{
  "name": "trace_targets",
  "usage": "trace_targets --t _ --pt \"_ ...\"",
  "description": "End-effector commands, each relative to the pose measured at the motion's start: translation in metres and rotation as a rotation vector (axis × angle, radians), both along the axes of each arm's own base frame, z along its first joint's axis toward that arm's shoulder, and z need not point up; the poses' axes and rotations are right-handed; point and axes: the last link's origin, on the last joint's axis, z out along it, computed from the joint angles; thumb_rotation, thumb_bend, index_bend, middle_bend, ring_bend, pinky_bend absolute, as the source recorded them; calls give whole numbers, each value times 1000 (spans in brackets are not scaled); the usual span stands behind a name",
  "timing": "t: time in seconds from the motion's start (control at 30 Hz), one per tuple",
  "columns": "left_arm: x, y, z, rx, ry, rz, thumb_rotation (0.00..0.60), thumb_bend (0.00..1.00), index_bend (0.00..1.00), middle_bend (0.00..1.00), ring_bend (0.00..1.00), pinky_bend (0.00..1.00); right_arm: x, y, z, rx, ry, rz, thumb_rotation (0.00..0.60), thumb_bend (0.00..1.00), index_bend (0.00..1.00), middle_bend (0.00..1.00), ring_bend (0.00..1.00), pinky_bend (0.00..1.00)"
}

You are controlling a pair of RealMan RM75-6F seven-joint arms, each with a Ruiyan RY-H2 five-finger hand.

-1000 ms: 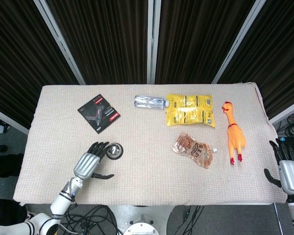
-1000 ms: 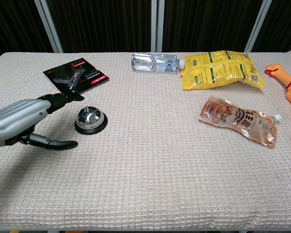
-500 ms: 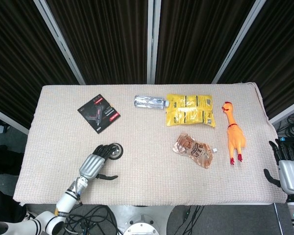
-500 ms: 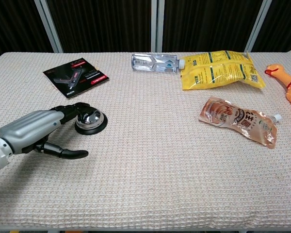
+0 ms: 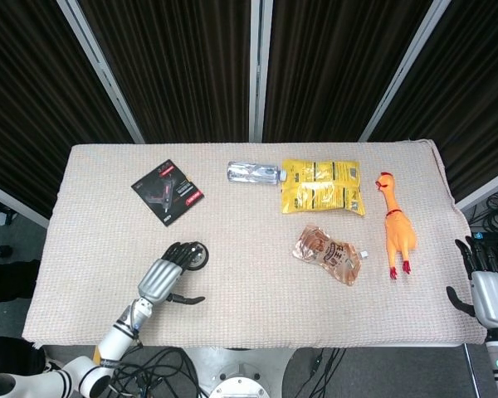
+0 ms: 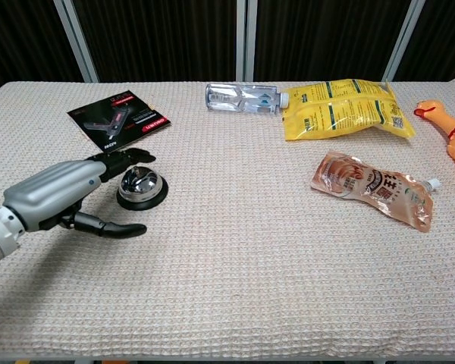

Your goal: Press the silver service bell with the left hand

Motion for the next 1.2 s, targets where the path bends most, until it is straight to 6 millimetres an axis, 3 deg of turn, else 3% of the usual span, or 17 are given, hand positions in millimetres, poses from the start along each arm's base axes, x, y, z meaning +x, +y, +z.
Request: trace_targets --t 0.03,0.37,0.7,0.97,1.07,1.2 --pt "-5 -7 -10 -58 42 4 192 0 17 0 0 0 -1 0 0 0 -1 -3 600 238 0 0 0 0" --pt "12 9 8 61 -44 -26 189 0 17 0 0 0 -3 -1 2 -7 -21 -13 600 238 0 0 0 0" --pt "-1 -8 -6 -17 13 -12 192 0 16 0 0 0 -1 -1 -1 5 -26 -16 600 238 0 0 0 0" --pt "15 11 21 118 -55 -57 188 0 17 0 0 0 -1 0 1 2 -40 -16 600 238 0 0 0 0" --pt "10 10 16 98 -22 -49 190 0 17 0 0 0 -1 0 -1 9 -39 -17 600 238 0 0 0 0" --pt "-5 3 -5 29 43 -8 190 0 17 0 0 0 -3 0 -2 13 -38 -23 600 238 0 0 0 0"
